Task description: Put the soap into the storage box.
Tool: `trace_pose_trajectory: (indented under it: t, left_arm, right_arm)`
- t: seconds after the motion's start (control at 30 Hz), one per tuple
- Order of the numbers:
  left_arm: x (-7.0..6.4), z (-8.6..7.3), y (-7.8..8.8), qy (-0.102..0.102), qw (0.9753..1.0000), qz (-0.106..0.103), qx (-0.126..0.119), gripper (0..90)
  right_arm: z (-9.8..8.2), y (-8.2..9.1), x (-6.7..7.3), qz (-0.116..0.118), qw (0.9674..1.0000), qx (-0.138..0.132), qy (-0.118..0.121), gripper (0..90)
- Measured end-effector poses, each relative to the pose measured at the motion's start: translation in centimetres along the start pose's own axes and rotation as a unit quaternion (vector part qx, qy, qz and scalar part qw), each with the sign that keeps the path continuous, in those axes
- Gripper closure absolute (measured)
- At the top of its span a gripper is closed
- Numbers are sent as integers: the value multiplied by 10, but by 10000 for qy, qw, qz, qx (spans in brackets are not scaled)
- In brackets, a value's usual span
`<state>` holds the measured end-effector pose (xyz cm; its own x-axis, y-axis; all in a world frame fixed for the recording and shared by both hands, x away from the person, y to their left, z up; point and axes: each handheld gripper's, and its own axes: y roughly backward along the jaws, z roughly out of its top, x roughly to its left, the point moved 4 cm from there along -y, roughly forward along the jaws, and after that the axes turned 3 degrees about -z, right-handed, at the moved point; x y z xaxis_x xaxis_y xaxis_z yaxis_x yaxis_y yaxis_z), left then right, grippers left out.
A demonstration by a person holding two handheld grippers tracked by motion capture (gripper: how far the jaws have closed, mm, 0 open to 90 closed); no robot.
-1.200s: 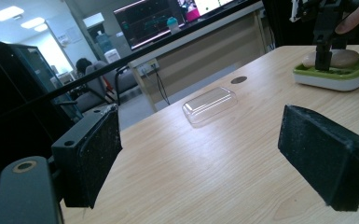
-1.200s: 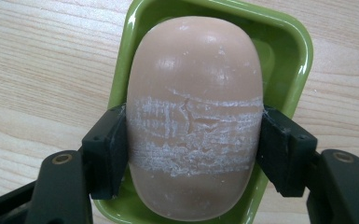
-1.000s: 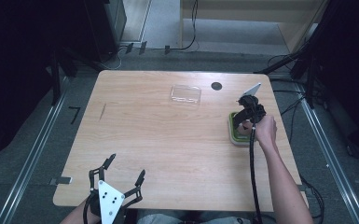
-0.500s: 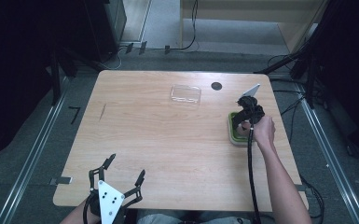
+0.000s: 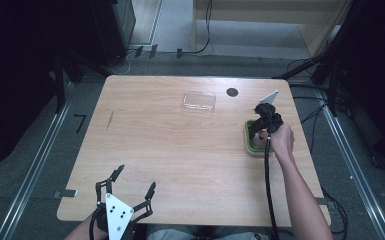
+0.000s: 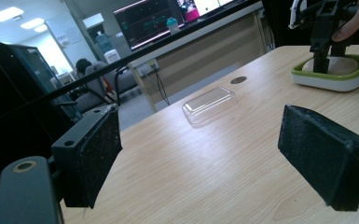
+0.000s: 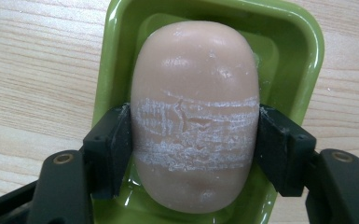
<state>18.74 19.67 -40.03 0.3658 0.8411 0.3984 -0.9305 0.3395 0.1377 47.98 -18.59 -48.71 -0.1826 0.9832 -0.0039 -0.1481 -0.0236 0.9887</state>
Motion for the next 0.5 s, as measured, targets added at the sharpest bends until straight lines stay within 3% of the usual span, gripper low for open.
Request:
trace_pose_trajectory:
  t: [0.5]
  left_arm:
    - [0, 0, 0, 4, 10000, 13, -4, 138]
  right_arm:
    - [0, 4, -1, 33, 10000, -81, -5, 289]
